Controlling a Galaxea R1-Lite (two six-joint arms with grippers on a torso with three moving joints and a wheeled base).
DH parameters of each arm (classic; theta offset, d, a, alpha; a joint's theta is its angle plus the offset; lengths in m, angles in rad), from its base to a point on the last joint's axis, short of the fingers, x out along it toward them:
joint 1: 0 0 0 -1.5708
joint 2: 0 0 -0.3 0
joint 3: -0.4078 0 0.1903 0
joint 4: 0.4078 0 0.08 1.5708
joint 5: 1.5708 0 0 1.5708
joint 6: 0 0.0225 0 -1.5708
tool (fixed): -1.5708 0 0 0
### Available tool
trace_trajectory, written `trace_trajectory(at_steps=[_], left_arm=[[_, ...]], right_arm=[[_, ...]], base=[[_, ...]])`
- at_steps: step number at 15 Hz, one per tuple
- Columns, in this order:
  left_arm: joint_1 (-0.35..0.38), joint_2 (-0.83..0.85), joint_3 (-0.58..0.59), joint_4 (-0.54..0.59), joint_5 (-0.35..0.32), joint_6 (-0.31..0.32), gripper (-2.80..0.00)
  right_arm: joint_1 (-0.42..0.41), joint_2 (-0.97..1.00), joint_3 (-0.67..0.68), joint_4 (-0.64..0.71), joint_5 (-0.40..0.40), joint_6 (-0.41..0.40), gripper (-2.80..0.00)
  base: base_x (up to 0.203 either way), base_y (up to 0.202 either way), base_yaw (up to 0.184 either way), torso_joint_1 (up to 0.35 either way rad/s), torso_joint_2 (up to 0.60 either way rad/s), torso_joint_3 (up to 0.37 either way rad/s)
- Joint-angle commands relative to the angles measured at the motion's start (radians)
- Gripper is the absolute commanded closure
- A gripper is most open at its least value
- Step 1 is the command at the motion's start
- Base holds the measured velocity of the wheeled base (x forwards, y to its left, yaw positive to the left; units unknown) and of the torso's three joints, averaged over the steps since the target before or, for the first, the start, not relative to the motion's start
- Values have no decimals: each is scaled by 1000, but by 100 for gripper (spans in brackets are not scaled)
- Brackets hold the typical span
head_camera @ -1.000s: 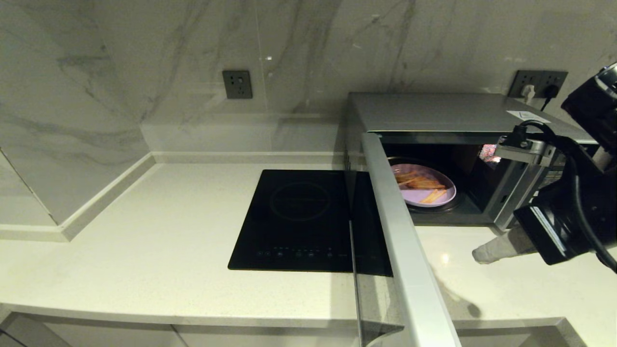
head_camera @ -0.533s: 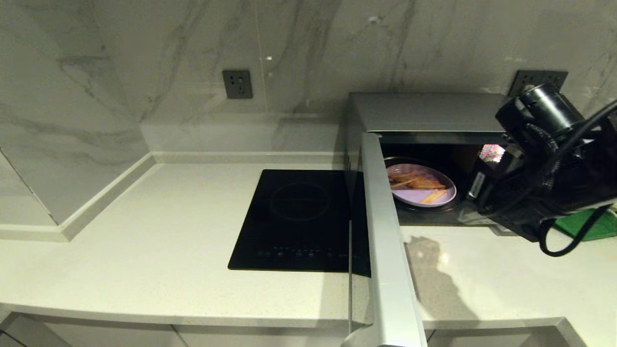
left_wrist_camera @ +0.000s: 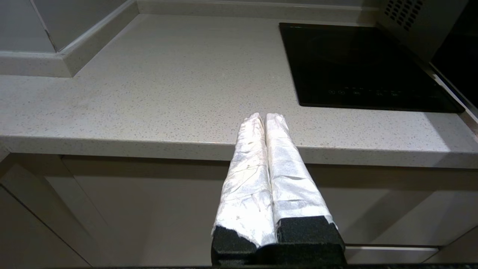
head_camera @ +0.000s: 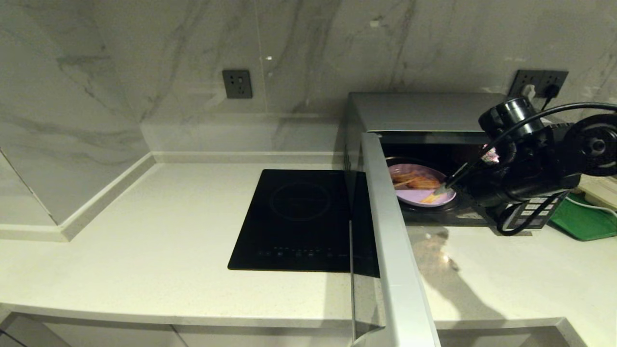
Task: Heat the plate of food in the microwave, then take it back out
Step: Open the microwave oven
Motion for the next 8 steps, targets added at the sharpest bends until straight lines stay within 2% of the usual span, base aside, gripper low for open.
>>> trace_trajectory(at_steps=[1,5,8], left_arm=[[0,0,0,-1,0,-1,0],[0,0,0,-1,0,0,0],[0,0,0,-1,0,0,0]], right_arm=[[-15,79,-2,-47,6,7,-280],[-36,171,-63,-83,-7,23,-280],[-51,208,-86,-86,-65,24,-280]], base=[[0,0,0,0,0,0],[0,0,0,0,0,0],[0,0,0,0,0,0]])
